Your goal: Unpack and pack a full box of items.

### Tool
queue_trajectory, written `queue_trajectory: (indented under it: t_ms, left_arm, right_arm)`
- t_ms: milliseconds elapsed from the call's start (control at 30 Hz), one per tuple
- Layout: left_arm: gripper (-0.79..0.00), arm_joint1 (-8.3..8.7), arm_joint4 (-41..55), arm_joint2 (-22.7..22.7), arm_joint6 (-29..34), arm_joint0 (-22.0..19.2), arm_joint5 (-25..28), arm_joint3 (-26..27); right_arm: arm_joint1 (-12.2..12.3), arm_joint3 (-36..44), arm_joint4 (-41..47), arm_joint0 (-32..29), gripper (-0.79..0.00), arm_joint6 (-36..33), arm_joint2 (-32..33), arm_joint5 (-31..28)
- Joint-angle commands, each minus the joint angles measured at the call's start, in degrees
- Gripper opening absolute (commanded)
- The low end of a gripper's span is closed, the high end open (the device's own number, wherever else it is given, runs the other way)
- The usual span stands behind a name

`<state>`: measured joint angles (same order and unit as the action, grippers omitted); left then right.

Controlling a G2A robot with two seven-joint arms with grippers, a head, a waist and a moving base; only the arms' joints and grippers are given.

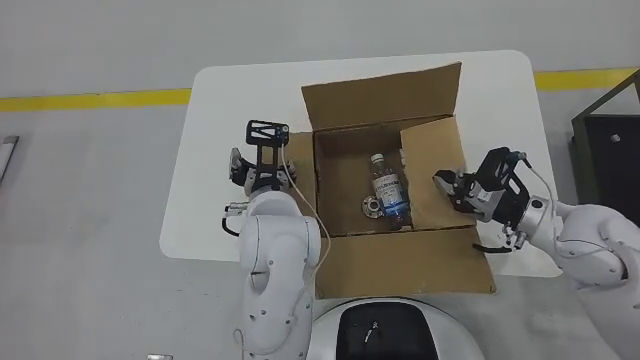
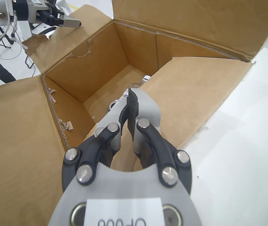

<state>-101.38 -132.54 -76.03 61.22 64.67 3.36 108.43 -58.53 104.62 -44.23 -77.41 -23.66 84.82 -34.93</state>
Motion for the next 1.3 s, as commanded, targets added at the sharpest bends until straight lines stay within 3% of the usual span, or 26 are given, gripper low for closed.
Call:
queue_trajectory:
  t_ms: [0, 133, 300, 533, 733, 900, 1100, 1267]
  left_arm:
    - [0.0, 0.0, 0.6, -0.4, -0.1, 0.0, -0.3, -0.4]
    - [0.0, -0.08, 2.1, -0.4, -0.3, 0.1, -0.9, 0.4]
    - [0.0, -0.25, 1.6, 1.5, 0.6, -0.1, -0.7, 4.4]
    - [0.0, -0.57, 2.9, 5.2, 1.2, -0.6, 1.4, 10.4]
    - [0.0, -0.81, 2.9, 9.1, 1.8, -1.1, 3.9, 13.8]
    - [0.0, -1.7, 11.6, 14.0, 4.9, -0.8, 3.1, 15.8]
    - [0.0, -2.73, 23.1, 20.0, 8.9, 0.2, 2.2, 12.5]
    - [0.0, -2.81, 31.0, 21.7, 12.7, 0.4, 1.8, 9.0]
  right_arm:
    - [0.0, 0.2, 0.0, -0.1, -0.785, -0.1, 0.0, 0.1]
    - [0.1, 1.2, 0.3, -0.5, -0.785, 2.5, 1.5, 1.3]
    - [0.0, 2.7, 0.1, -3.6, -0.785, 9.4, 6.1, 6.4]
    - [0.0, 0.9, -0.4, -9.0, -0.785, 12.4, 11.4, 12.1]
    - [-0.2, -0.7, -1.5, -10.2, -0.785, 10.4, 9.7, 11.3]
    - [-0.5, -2.1, -3.6, -9.2, -0.785, 9.8, 5.5, 11.2]
    - [-0.9, -3.0, -6.1, -8.5, -0.785, 10.7, 2.3, 11.8]
    - [-1.1, -2.6, -7.4, -8.7, -0.785, 11.7, 0.9, 11.5]
